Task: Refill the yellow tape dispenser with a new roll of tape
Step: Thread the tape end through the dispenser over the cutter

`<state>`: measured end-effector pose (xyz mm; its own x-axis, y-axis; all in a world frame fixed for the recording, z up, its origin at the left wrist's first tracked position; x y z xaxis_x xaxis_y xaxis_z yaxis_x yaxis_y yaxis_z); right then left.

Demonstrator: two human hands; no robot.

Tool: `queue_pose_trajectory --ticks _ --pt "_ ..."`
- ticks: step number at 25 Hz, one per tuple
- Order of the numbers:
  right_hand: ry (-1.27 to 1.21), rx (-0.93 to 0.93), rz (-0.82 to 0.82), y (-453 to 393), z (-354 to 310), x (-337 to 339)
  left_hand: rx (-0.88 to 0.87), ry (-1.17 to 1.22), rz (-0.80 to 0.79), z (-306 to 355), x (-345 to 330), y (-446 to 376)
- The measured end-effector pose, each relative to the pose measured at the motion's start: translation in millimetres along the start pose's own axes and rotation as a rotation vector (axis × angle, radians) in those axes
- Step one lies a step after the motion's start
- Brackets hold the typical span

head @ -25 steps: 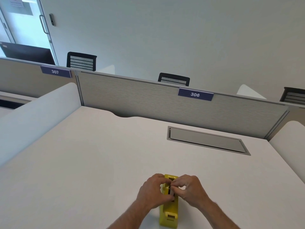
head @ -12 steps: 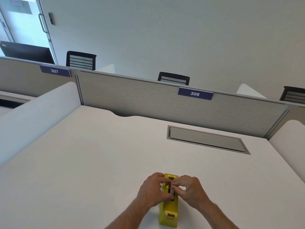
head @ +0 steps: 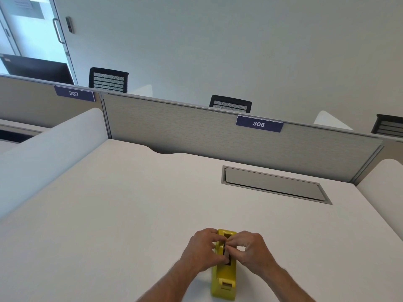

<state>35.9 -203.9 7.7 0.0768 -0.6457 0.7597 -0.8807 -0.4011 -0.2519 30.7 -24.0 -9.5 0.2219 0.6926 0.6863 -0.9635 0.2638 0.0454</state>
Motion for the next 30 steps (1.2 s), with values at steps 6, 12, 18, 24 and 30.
queue_pose_trajectory --ticks 6,12,18,24,30 --pt "-0.019 -0.026 0.011 0.5 2.1 -2.6 -0.008 0.001 0.004 2.0 1.4 0.5" --pt "-0.023 -0.008 0.01 0.8 1.0 -0.7 -0.018 -0.009 0.008 2.6 1.6 0.6" --pt "-0.044 -0.026 0.001 -0.4 -0.2 -1.7 -0.016 -0.009 0.01 3.5 2.2 0.5" --pt "-0.054 -0.063 0.012 -0.6 1.8 -3.6 -0.009 0.009 0.011 4.0 2.2 1.3" --pt "-0.041 -0.054 0.004 0.6 2.7 -2.3 0.003 0.004 0.008 4.3 2.3 0.8"
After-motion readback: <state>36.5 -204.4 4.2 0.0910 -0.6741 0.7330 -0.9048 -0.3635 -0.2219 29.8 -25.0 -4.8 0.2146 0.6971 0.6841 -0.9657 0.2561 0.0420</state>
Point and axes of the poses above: each hand's wrist, its own y-axis away from the middle knuckle, its own x-axis out of the back of the hand, z = x × y, the point moved 1 cm from there along -y, towards the middle knuckle
